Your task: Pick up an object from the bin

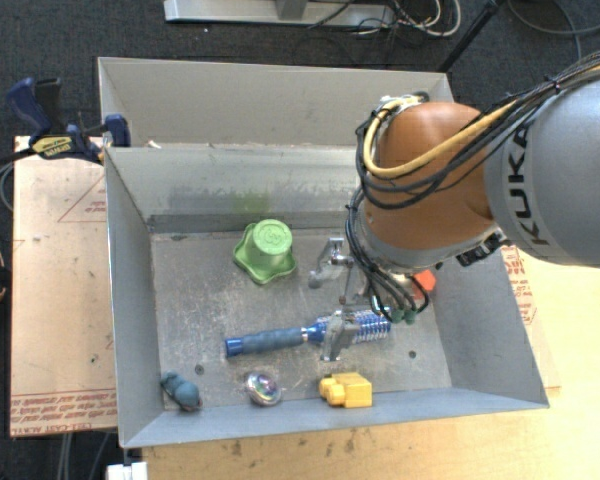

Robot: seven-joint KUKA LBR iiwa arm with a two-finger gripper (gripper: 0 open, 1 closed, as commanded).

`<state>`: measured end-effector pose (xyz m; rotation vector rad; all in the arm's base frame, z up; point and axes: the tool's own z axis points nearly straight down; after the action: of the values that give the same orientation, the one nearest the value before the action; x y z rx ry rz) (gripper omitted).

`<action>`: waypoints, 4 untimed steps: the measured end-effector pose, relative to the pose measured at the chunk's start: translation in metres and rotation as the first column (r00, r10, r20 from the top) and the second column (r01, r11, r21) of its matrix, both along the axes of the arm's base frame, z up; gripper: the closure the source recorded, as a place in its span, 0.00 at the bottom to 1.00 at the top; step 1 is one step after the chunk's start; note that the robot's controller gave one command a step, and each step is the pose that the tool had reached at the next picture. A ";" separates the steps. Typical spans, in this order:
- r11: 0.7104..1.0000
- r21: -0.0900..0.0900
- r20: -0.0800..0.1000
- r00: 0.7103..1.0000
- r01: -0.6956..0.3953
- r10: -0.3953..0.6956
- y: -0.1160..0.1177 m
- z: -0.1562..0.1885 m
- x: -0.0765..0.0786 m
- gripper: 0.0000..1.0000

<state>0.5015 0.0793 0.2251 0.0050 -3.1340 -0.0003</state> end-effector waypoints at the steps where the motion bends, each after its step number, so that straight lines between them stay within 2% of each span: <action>1: 0.985 0.004 0.013 0.985 -0.170 0.170 -0.070 -0.152 0.043 0.00; 2: 0.985 0.002 0.008 0.985 -0.171 0.171 -0.068 -0.149 0.045 0.00; 4: 0.986 0.001 0.010 0.986 -0.167 0.166 -0.067 -0.146 0.046 0.00</action>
Offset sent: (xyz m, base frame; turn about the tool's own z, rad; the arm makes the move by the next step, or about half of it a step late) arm 0.0400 -0.0717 -0.1551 -0.1746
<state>0.5480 0.0127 0.0790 0.2677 -3.1327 -0.0028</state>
